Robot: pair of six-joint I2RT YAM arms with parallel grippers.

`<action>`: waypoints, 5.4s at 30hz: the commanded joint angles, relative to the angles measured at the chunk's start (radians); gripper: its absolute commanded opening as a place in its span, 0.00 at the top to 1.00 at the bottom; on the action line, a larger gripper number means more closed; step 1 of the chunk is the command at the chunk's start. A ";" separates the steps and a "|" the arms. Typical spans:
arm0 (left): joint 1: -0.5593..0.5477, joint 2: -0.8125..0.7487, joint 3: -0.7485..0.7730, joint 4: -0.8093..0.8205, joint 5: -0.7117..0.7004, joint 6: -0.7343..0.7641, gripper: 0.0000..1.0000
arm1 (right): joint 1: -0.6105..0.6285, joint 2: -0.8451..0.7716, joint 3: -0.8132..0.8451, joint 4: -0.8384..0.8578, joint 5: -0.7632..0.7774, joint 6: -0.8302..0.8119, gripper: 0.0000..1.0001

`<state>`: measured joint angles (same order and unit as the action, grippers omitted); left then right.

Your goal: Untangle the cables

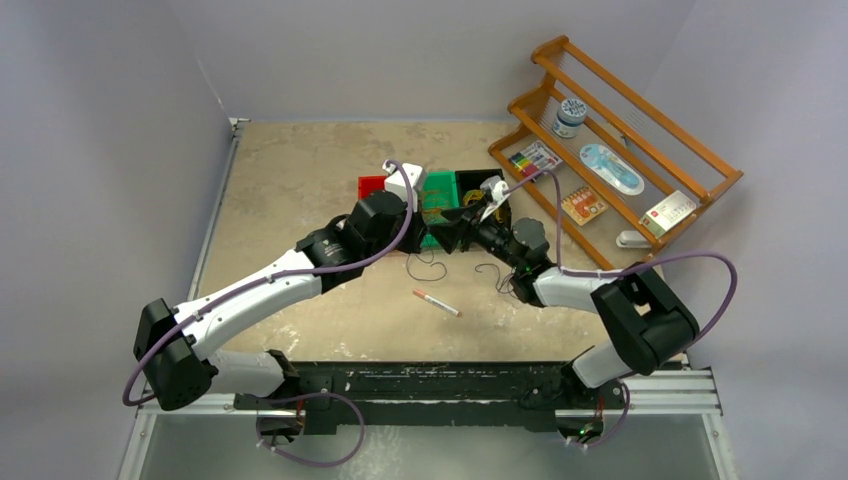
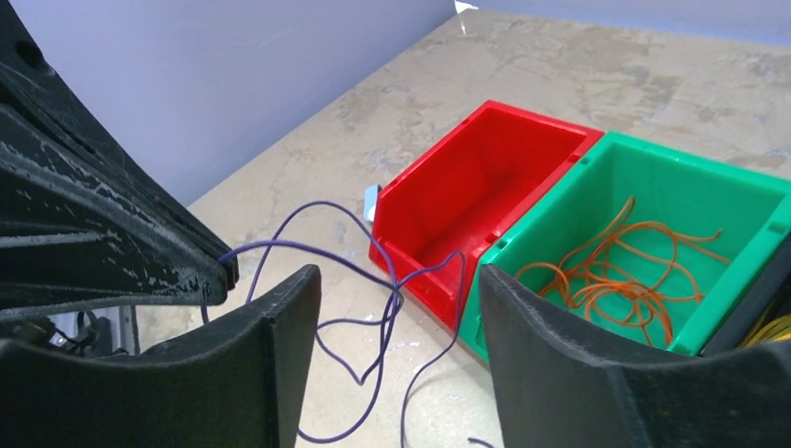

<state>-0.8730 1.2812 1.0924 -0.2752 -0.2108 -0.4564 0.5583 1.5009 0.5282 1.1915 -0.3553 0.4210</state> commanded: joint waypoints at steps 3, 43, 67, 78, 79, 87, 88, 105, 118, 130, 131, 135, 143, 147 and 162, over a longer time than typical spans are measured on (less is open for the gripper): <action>-0.003 -0.031 0.035 0.007 0.022 -0.003 1.00 | 0.006 -0.008 0.055 0.123 0.006 -0.091 0.50; -0.002 0.073 0.040 0.122 0.068 -0.006 0.63 | 0.005 -0.132 0.025 -0.008 -0.032 -0.121 1.00; 0.005 -0.073 0.081 -0.018 -0.052 0.028 1.00 | 0.006 -0.140 0.006 0.051 -0.062 -0.104 0.48; 0.005 -0.054 0.089 -0.018 0.028 0.033 1.00 | 0.005 -0.100 0.055 0.102 -0.105 -0.083 0.36; 0.005 -0.052 0.089 -0.017 0.039 0.033 1.00 | 0.005 -0.094 0.060 0.106 -0.109 -0.080 0.35; 0.005 -0.010 0.118 -0.003 0.214 0.043 1.00 | 0.005 0.003 0.105 0.184 -0.139 -0.033 0.31; 0.005 -0.005 0.124 -0.004 0.234 0.045 1.00 | 0.005 0.019 0.115 0.190 -0.141 -0.027 0.30; 0.022 -0.031 0.462 -0.180 0.176 0.124 1.00 | 0.005 0.263 0.122 0.250 -0.129 0.032 0.62; 0.061 0.013 0.716 -0.260 0.103 0.185 1.00 | 0.007 0.356 0.061 0.343 -0.173 0.078 0.89; 0.075 0.039 0.805 -0.285 -0.009 0.218 1.00 | 0.006 0.339 -0.033 0.426 -0.176 0.135 1.00; 0.076 0.040 0.797 -0.285 -0.016 0.216 1.00 | 0.006 0.321 -0.039 0.420 -0.173 0.138 1.00; 0.107 0.038 0.734 -0.262 -0.017 0.190 1.00 | 0.008 0.219 -0.034 0.323 -0.146 0.123 1.00; 0.262 0.035 0.523 -0.117 0.131 0.083 1.00 | 0.007 -0.067 0.082 -0.161 0.062 -0.020 1.00; 0.303 0.054 0.429 -0.033 0.191 0.046 1.00 | 0.007 -0.167 0.147 -0.368 0.147 -0.081 1.00; 0.427 0.050 0.170 0.186 0.253 -0.089 1.00 | 0.007 -0.430 0.138 -0.680 0.320 -0.145 1.00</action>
<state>-0.4713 1.3617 1.3025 -0.1986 0.0235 -0.5003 0.5629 1.1484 0.6868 0.5491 -0.1123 0.3080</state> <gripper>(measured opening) 0.012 0.008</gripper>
